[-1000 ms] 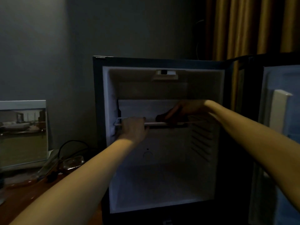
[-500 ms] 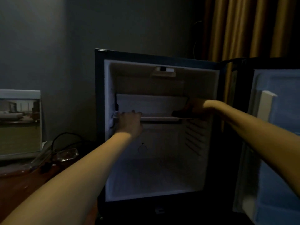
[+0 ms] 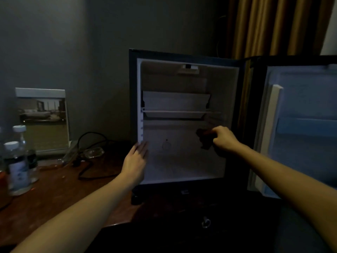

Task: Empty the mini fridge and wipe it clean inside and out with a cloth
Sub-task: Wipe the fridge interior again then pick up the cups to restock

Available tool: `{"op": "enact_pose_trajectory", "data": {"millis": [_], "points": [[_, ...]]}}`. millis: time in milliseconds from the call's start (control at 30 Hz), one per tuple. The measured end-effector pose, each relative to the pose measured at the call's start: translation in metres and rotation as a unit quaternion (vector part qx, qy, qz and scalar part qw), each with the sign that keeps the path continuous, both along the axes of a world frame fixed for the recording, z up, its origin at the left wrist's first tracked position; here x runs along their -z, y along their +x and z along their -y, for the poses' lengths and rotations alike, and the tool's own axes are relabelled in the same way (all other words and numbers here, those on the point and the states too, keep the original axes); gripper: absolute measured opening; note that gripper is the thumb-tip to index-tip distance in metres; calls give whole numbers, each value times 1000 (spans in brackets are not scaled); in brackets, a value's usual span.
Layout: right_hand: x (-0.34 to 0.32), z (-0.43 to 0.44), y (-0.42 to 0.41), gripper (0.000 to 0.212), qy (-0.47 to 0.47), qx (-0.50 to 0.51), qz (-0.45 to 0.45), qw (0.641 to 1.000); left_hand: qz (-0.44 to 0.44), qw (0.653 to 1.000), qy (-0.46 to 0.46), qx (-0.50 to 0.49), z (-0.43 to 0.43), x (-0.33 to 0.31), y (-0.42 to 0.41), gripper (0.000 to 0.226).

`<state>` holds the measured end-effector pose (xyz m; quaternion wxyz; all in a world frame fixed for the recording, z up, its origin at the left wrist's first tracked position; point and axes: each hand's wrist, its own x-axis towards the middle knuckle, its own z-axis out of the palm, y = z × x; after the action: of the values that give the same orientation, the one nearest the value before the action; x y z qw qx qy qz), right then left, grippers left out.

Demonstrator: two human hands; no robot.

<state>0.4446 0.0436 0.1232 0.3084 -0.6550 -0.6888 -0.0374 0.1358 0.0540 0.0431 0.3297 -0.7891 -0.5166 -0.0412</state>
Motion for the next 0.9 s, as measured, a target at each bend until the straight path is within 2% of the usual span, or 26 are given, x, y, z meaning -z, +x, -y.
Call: {"op": "enact_pose_trajectory", "data": {"millis": [100, 200, 300, 400, 467, 567, 733, 900], "points": [[37, 6, -8, 43, -12, 29, -21, 999, 1, 998, -53, -41, 12, 36, -10, 74], [56, -2, -15, 55, 17, 70, -18, 997, -4, 997, -73, -31, 22, 54, -12, 76], [78, -11, -25, 48, 37, 32, -72, 996, -14, 996, -91, -16, 23, 65, -14, 72], [106, -26, -28, 37, -25, 16, -170, 985, -20, 995, -96, 23, 14, 71, -15, 69], [126, -35, -30, 41, -81, 13, -164, 983, -14, 993, -104, 49, 11, 73, -13, 67], [154, -51, -25, 38, -99, -4, -167, 981, -10, 991, -119, 65, 3, 80, -12, 71], [168, -82, 3, 47, -53, -27, -233, 971, 34, 984, -45, 169, -18, 99, -30, 80], [152, -114, 2, 33, -78, -55, -197, 976, 102, 967, -46, 230, -29, 114, -35, 77]]}}
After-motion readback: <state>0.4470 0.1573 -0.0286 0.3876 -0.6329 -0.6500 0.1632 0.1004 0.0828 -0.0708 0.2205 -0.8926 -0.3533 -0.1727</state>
